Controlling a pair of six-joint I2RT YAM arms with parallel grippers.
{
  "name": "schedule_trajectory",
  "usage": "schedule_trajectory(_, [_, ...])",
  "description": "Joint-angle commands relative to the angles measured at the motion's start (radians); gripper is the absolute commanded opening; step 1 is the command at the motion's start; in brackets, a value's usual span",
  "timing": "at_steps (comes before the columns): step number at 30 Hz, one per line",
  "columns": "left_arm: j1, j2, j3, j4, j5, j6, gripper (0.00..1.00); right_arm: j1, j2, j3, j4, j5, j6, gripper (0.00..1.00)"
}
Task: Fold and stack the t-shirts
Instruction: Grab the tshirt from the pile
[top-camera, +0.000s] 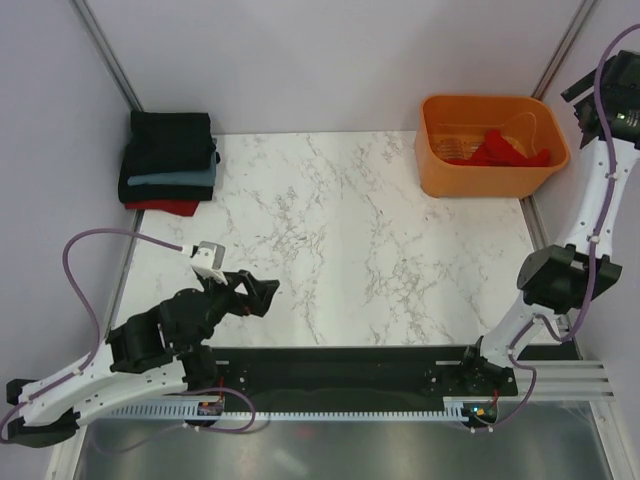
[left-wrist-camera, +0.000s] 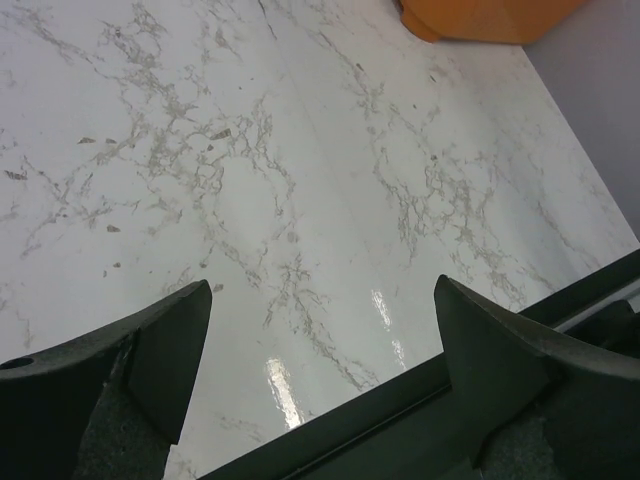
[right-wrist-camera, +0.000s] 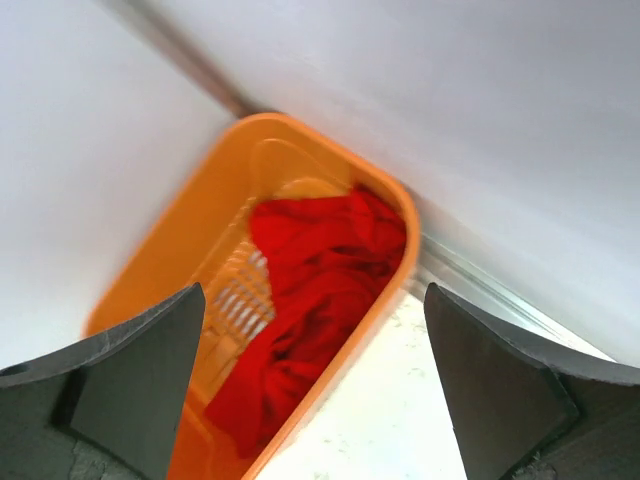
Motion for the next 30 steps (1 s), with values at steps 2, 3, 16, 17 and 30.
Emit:
schedule_trajectory(2, [-0.002, -0.027, 0.062, -0.031, -0.066, -0.110, 1.00, 0.146, -0.036, -0.086, 0.044, 0.015, -0.058, 0.98])
schedule_trajectory(3, [-0.002, -0.055, 0.074, -0.057, -0.040, -0.115, 1.00, 0.192, -0.010, -0.101, 0.034, 0.013, -0.067, 0.98])
schedule_trajectory(16, [-0.002, -0.406, 0.041, -0.077, 0.135, 0.018, 1.00, 0.312, 0.408, 0.017, -0.002, 0.051, -0.153, 0.98])
schedule_trajectory(17, [0.000, -0.411, 0.040, -0.077, 0.131, 0.014, 1.00, 0.312, 0.436, 0.026, -0.003, 0.054, -0.158, 0.98])
schedule_trajectory(30, [-0.002, -0.181, 0.040, -0.066, 0.106, 0.055, 1.00, 0.313, 0.778, 0.109, -0.036, -0.008, -0.187, 0.78])
